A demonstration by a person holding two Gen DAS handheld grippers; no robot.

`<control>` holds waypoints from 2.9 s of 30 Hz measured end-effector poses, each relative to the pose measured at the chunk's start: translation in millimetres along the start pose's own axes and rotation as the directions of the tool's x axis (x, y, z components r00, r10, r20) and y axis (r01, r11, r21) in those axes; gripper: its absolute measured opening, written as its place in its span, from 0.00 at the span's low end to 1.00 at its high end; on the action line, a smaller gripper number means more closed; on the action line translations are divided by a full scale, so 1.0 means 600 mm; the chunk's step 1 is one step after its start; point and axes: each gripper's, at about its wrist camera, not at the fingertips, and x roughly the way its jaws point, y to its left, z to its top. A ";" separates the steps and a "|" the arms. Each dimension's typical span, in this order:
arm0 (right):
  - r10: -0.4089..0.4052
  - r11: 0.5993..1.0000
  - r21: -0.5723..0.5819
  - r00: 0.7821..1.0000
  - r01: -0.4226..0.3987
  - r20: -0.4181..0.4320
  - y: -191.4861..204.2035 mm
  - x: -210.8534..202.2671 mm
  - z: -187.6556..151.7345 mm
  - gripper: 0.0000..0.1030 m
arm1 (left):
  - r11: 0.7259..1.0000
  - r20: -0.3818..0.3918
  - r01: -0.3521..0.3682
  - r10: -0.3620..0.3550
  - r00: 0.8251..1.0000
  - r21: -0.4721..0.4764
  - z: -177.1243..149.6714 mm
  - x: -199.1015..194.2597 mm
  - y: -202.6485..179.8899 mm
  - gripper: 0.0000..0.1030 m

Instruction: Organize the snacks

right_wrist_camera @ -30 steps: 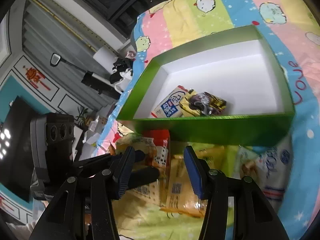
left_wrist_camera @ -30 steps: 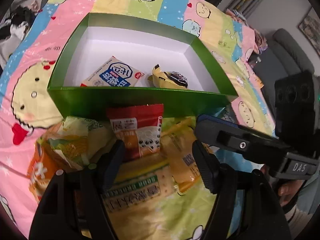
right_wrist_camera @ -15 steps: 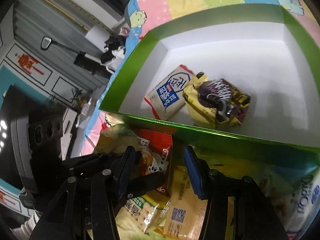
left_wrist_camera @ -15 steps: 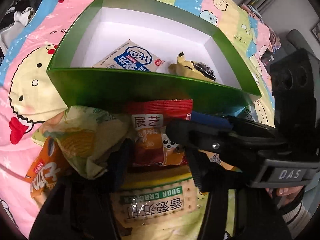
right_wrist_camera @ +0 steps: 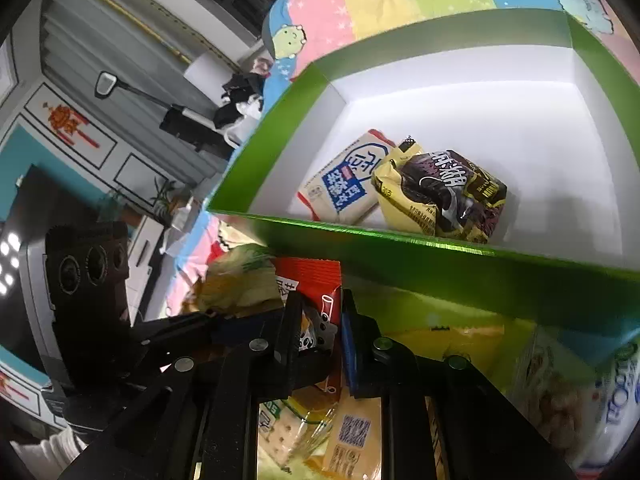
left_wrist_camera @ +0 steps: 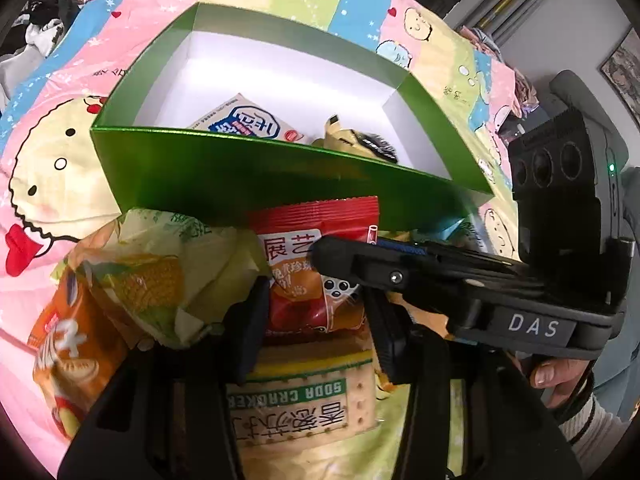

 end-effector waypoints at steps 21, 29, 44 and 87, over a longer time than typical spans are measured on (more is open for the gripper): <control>0.021 0.991 -0.130 0.978 0.007 0.210 0.093 -0.115 0.043 0.18 | 0.994 0.187 -0.022 0.002 0.982 0.105 0.063 -0.097 -0.071 0.45; 0.023 0.992 -0.122 0.972 0.005 0.234 0.083 -0.102 0.110 0.18 | 0.995 0.194 -0.024 0.006 0.981 0.094 0.128 -0.088 -0.050 0.45; -0.052 0.998 0.036 0.982 0.046 0.179 0.010 -0.021 0.138 0.27 | 0.998 0.116 -0.050 0.053 0.992 -0.026 0.151 -0.015 0.013 0.46; -0.131 0.944 -0.181 0.818 0.275 0.560 0.202 -0.547 -0.039 0.72 | 0.987 0.436 -0.058 -0.014 0.900 0.150 0.031 -0.407 -0.267 0.99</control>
